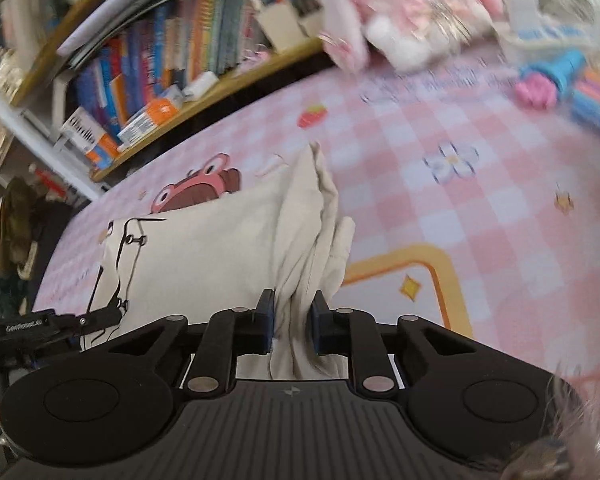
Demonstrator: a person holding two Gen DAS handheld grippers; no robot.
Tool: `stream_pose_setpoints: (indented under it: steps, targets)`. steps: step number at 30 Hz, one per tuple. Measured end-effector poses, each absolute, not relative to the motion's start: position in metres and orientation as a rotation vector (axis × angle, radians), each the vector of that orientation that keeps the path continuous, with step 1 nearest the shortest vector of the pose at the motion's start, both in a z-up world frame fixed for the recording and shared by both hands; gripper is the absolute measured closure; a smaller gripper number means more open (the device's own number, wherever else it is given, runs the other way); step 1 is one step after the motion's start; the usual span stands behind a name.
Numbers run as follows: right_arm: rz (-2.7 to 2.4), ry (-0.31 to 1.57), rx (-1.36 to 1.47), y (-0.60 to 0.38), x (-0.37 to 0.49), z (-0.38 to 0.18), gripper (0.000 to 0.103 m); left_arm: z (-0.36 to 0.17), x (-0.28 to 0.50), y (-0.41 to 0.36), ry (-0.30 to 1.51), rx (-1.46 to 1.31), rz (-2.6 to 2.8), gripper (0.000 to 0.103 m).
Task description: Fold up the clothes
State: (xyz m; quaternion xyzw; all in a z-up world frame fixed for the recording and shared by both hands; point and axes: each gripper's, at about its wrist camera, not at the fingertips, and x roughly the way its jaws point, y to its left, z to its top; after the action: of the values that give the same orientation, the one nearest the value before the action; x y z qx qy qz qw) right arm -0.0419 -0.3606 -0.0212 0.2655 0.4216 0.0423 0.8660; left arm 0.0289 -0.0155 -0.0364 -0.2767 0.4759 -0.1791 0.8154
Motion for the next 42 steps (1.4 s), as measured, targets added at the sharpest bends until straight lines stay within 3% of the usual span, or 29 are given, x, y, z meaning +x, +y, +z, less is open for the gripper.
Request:
stream_pose_setpoints:
  steps: [5, 8, 11, 14, 17, 23, 27, 32, 36, 40, 42]
  targets:
    - [0.045, 0.915, 0.630, -0.370, -0.041, -0.031, 0.065, -0.044, 0.033, -0.012, 1.030, -0.643, -0.388, 0.054]
    - [0.034, 0.920, 0.681, -0.373, -0.041, -0.036, 0.063, -0.045, 0.035, -0.016, 1.023, -0.648, -0.389, 0.054]
    - [0.029, 0.920, 0.686, -0.372, -0.040, -0.037, 0.063, -0.044, 0.035, -0.021, 1.015, -0.638, -0.381, 0.058]
    - [0.043, 0.921, 0.660, -0.368, -0.036, -0.037, 0.077, -0.041, 0.032, -0.025, 1.017, -0.602, -0.368, 0.069]
    - [0.071, 0.900, 0.587, -0.361, -0.036, -0.032, 0.083, -0.034, 0.026, -0.028, 1.000, -0.566, -0.371, 0.076]
    - [0.086, 0.896, 0.641, -0.371, -0.041, -0.035, 0.083, -0.039, 0.027, -0.024, 1.028, -0.580, -0.390, 0.071]
    - [0.064, 0.914, 0.627, -0.370, -0.038, -0.036, 0.070, -0.044, 0.032, -0.022, 1.042, -0.614, -0.406, 0.064]
    - [0.060, 0.921, 0.624, -0.371, -0.036, -0.038, 0.070, -0.046, 0.036, -0.023, 1.041, -0.641, -0.416, 0.062]
    - [0.065, 0.924, 0.612, -0.369, -0.032, -0.038, 0.069, -0.045, 0.038, -0.027, 1.034, -0.642, -0.419, 0.051]
    - [0.074, 0.929, 0.606, -0.370, -0.029, -0.038, 0.071, -0.042, 0.038, -0.034, 1.022, -0.598, -0.410, 0.054]
    - [0.083, 0.936, 0.609, -0.369, -0.028, -0.039, 0.077, -0.042, 0.036, -0.035, 1.019, -0.573, -0.395, 0.066]
